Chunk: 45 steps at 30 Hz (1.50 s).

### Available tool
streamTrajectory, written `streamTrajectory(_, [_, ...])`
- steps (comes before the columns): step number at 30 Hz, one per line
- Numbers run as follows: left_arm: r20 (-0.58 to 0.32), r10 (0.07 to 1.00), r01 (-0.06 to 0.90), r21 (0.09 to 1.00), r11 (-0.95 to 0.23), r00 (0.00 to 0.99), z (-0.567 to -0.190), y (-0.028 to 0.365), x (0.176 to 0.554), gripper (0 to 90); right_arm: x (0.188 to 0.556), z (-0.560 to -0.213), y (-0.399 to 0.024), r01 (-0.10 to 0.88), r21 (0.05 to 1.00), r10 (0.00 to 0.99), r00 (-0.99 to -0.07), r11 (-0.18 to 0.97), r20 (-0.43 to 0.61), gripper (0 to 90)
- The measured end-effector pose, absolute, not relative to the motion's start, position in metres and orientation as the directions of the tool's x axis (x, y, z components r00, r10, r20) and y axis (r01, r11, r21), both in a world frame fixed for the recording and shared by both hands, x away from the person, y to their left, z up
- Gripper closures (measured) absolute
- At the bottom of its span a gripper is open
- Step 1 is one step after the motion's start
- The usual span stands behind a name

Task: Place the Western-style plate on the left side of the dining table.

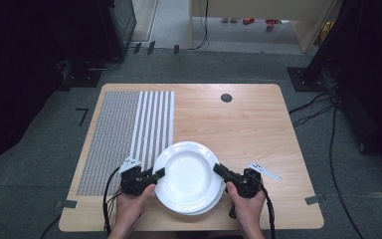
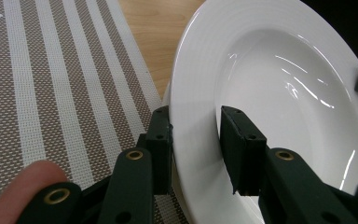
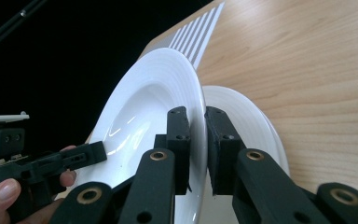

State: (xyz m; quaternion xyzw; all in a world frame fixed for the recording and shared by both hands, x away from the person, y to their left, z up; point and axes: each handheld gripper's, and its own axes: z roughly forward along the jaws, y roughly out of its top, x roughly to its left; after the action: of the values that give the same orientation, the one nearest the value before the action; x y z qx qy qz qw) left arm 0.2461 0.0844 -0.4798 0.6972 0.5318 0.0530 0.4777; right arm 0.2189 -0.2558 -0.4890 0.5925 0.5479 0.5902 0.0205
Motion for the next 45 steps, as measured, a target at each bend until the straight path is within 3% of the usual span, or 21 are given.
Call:
streamTrajectory(28, [-0.516, 0.792, 0.685, 0.706, 0.178, 0.327, -0.446, 0.143, 0.272, 69.9, 0.274, -0.448, -0.203, 0.614, 0.697, 0.628, -0.388, -0.37, 0.675, 84.1])
streamTrajectory(45, [-0.519, 0.81, 0.653, 0.718, 0.24, 0.273, -0.417, 0.188, 0.31, 70.4, 0.331, -0.424, -0.158, 0.65, 0.673, 0.595, -0.398, -0.354, 0.698, 83.6])
